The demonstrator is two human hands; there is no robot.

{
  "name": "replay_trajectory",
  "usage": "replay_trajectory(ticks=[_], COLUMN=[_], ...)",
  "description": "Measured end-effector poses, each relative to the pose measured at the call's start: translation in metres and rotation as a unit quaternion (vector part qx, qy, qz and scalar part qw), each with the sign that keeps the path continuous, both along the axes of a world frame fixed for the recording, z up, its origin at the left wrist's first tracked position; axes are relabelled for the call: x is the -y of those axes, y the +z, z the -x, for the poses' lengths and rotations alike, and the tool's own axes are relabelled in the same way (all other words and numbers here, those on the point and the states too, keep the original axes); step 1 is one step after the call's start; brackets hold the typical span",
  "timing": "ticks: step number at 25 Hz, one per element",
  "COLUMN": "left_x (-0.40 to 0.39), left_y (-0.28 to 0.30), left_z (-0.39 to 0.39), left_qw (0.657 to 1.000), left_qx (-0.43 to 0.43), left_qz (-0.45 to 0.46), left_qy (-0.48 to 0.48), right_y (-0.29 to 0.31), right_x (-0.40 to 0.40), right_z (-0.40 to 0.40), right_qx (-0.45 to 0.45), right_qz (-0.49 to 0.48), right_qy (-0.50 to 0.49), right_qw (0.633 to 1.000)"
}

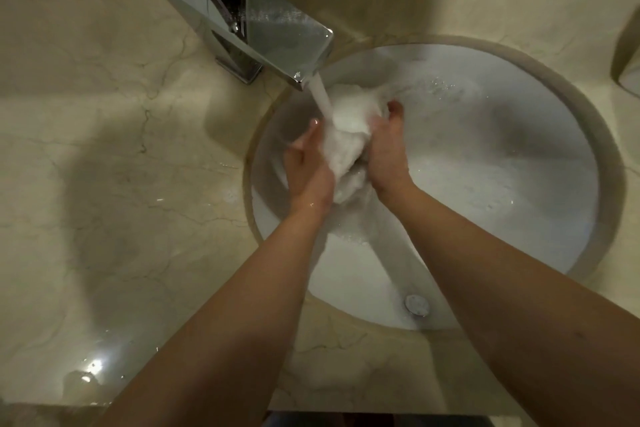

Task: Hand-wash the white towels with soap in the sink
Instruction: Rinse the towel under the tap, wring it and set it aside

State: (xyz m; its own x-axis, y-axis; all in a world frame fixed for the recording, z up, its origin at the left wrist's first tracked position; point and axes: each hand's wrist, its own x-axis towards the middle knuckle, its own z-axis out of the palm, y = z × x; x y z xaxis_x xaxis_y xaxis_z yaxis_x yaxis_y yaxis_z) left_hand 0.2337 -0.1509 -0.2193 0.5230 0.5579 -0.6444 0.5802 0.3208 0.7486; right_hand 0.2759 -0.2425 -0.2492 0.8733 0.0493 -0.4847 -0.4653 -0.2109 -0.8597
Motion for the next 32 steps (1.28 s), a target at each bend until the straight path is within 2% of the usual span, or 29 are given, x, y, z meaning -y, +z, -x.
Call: replay_trajectory(ticks=[2,4,6,9,11,15,18,20,22,24,27,29,32], left_x=[-0.004,-0.003,0.004,0.018,0.023,0.022,0.017,0.015,0.010,0.002,0.001,0.011,0.023], left_y=[-0.005,-0.013,-0.016,-0.011,-0.015,-0.011,-0.007,-0.003,0.000,-0.005,-0.018,-0.018,-0.010], left_z=[0.005,0.005,0.002,0.005,0.008,-0.004,-0.010,-0.009,-0.007,-0.007,-0.004,-0.002,0.000], left_qw=[0.999,0.997,0.993,0.995,0.994,0.986,0.991,0.996,0.992,0.983,0.982,0.984,0.994], left_qx=[0.015,0.035,0.032,0.012,-0.003,-0.100,-0.054,0.000,0.033,0.042,0.051,0.004,-0.053], left_qz=[-0.025,-0.066,-0.111,-0.089,-0.040,0.021,0.050,-0.008,-0.112,-0.176,-0.175,-0.181,-0.087], left_qy=[-0.015,-0.036,-0.019,0.043,0.099,0.130,0.111,0.091,0.039,-0.014,-0.049,-0.005,0.032], right_y=[0.002,0.006,0.013,0.014,0.010,0.001,0.010,0.016,0.013,0.004,-0.003,-0.005,-0.001], right_x=[-0.005,-0.004,-0.004,-0.006,-0.004,0.004,0.005,0.005,0.007,0.012,0.020,0.021,0.015], right_z=[0.003,0.003,0.000,0.001,0.000,-0.002,0.000,0.004,0.012,0.017,0.016,0.017,0.019], right_qx=[-0.012,0.028,0.070,0.119,0.121,0.096,0.131,0.148,0.160,0.127,0.080,0.106,0.118], right_qz=[0.055,0.109,0.085,0.133,0.153,0.123,0.069,0.053,0.041,0.051,0.100,0.109,0.088], right_qy=[0.042,0.049,0.020,0.072,0.092,0.070,0.053,0.039,0.016,0.018,0.036,0.041,0.054], right_qw=[0.998,0.992,0.994,0.981,0.977,0.985,0.988,0.987,0.986,0.990,0.991,0.988,0.988])
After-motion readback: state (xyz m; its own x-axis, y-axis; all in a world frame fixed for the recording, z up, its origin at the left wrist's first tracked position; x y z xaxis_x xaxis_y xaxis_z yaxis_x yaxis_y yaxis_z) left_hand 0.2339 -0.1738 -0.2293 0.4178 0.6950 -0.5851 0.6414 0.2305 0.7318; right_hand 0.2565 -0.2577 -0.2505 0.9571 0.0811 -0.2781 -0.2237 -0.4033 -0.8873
